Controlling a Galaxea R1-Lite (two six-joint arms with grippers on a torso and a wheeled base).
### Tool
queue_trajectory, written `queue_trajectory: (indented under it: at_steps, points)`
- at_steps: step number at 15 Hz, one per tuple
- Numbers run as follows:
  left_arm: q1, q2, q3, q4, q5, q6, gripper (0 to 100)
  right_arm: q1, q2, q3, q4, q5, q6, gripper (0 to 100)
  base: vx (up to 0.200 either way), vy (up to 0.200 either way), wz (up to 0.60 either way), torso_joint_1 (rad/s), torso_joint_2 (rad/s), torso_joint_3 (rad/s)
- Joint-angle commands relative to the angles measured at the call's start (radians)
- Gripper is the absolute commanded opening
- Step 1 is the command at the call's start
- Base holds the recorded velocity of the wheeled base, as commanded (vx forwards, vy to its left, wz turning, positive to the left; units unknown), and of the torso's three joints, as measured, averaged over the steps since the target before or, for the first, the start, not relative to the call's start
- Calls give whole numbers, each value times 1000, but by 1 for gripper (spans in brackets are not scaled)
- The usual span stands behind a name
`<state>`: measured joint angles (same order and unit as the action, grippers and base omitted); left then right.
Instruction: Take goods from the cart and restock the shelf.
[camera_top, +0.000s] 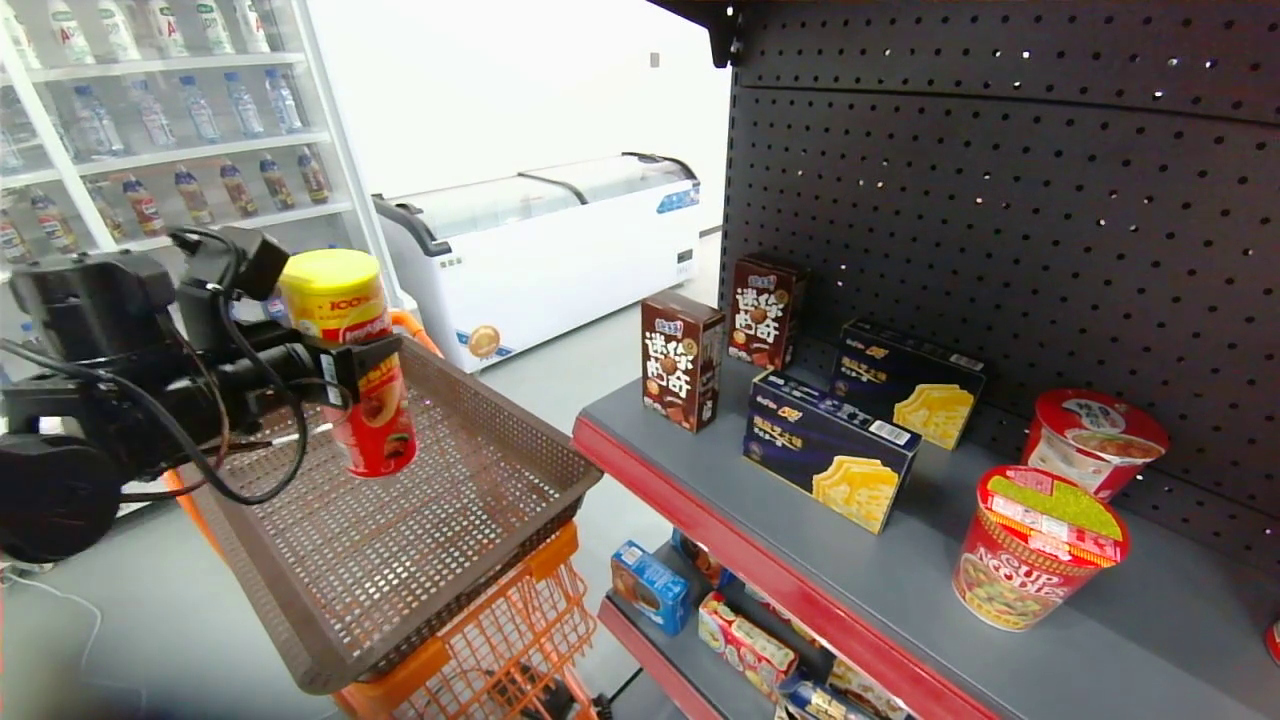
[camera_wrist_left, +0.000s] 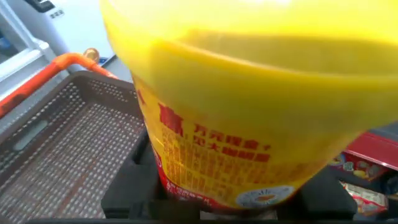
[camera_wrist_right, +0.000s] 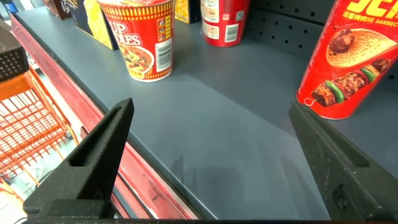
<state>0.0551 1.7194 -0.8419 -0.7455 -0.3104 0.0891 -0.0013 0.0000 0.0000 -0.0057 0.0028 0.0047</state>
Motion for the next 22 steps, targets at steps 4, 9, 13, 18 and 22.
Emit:
queue_trajectory:
  at_steps: [4,9,13,18,22]
  points:
    - [-77,-417,118,290,-7,0,0,1,2,0,0,0,0,100,0,0,0,0,0,0]
    - [-107,-572,242,314,-9,-3,0,0,2,0,0,0,0,100,0,0,0,0,0,0]
    - [-104,-598,259,342,-42,-34,0,0,2,0,0,-1,0,100,0,0,0,0,0,0]
    - [-116,-607,311,345,-52,-32,0,0,2,0,0,0,0,100,0,0,0,0,0,0]
    - [-173,-664,420,334,-95,-23,0,1,2,0,0,0,0,100,0,0,0,0,0,0]
